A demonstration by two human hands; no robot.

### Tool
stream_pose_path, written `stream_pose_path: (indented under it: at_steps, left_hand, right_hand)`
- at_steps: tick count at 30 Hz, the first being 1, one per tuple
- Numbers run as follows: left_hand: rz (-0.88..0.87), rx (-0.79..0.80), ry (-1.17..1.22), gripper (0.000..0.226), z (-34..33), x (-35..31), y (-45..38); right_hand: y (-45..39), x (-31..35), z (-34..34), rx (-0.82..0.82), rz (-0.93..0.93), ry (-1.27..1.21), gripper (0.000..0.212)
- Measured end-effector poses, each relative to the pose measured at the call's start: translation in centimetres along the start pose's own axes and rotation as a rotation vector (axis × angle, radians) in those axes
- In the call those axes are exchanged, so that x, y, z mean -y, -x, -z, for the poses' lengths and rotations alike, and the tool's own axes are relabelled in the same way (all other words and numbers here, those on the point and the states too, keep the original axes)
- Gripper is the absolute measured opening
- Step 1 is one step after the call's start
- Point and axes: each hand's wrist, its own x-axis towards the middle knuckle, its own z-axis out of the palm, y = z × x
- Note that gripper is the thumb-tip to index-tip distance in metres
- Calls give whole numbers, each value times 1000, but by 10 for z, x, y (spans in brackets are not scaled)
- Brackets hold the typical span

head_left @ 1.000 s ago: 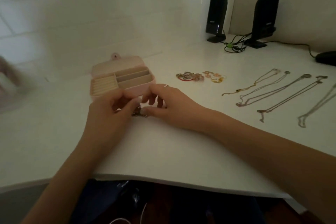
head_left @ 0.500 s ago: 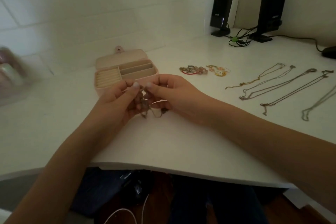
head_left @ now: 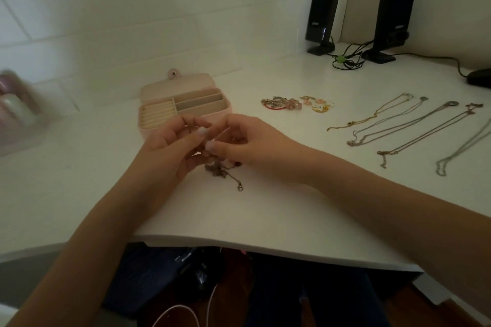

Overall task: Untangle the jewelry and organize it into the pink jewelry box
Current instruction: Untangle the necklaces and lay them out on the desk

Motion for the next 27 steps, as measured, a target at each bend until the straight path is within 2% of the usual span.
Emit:
stream_pose_path:
  at_steps: [3, 9, 13, 16, 21, 25, 27]
  left_hand:
    - [-10, -19, -32, 12, 0, 1, 0]
    - [-22, -18, -33, 13, 1, 2, 0]
    - [-44, -22, -29, 9, 2, 1, 0]
    - [-26, -52, -26, 11, 2, 0, 0]
    - [39, -132, -148, 5, 4, 3, -3]
    - [-5, -46, -260, 33, 2, 4, -1]
    - [-47, -35, -327, 37, 1, 4, 0]
  right_hand:
    - [-1, -1, 0, -27, -10, 19, 16]
    - [-1, -1, -1, 39, -25, -100, 7]
    - [1, -3, -2, 63, -21, -102, 22]
    - [0, -2, 0, 17, -22, -98, 18]
    - [-2, 5, 14, -130, -79, -447, 12]
    - [-1, 7, 19, -148, -81, -540, 13]
    - [0, 7, 18, -117, -59, -565, 15]
